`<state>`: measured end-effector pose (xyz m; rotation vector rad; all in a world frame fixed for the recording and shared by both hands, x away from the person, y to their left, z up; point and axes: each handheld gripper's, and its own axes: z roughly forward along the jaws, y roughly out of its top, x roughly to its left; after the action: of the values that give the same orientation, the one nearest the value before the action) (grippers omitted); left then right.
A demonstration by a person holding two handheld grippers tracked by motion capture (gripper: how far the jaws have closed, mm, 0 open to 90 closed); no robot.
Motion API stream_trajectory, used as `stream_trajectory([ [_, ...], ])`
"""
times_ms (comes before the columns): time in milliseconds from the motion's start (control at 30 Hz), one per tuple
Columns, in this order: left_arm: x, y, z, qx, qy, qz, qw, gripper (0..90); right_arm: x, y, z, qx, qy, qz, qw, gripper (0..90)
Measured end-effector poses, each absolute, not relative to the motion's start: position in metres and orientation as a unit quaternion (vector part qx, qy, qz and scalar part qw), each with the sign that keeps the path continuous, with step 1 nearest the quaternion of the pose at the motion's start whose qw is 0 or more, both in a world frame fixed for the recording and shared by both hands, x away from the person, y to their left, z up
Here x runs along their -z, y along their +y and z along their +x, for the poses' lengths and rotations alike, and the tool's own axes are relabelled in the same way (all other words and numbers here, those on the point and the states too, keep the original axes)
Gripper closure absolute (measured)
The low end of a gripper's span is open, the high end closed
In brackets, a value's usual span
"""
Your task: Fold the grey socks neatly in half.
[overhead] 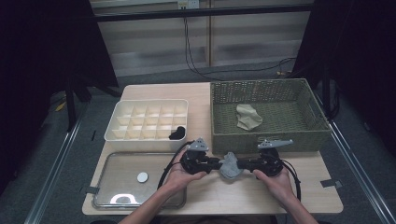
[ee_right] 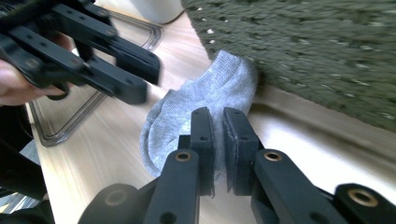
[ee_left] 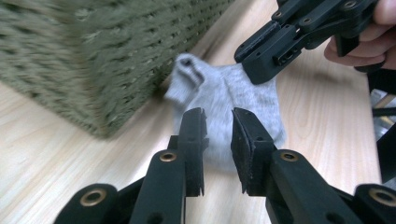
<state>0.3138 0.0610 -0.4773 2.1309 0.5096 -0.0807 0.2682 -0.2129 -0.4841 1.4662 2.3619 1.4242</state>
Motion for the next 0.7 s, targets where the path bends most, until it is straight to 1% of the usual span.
stream_trajectory([
  [133, 0.478, 0.064, 0.309, 0.037, 0.200, 0.870, 0.450, 74.8, 0.482, -0.215, 0.267, -0.450, 0.761, 0.467, 0.020, 83.5],
  [267, 0.483, 0.054, 0.305, 0.053, 0.186, 0.876, 0.441, 76.2, 0.481, -0.213, 0.266, -0.444, 0.766, 0.464, 0.028, 83.4],
  [400, 0.488, 0.047, 0.301, 0.043, 0.186, 0.883, 0.429, 78.5, 0.479, -0.206, 0.265, -0.442, 0.773, 0.453, 0.033, 83.2],
  [700, 0.493, 0.043, 0.302, 0.041, 0.190, 0.886, 0.422, 78.8, 0.476, -0.196, 0.268, -0.452, 0.774, 0.442, 0.032, 82.5],
])
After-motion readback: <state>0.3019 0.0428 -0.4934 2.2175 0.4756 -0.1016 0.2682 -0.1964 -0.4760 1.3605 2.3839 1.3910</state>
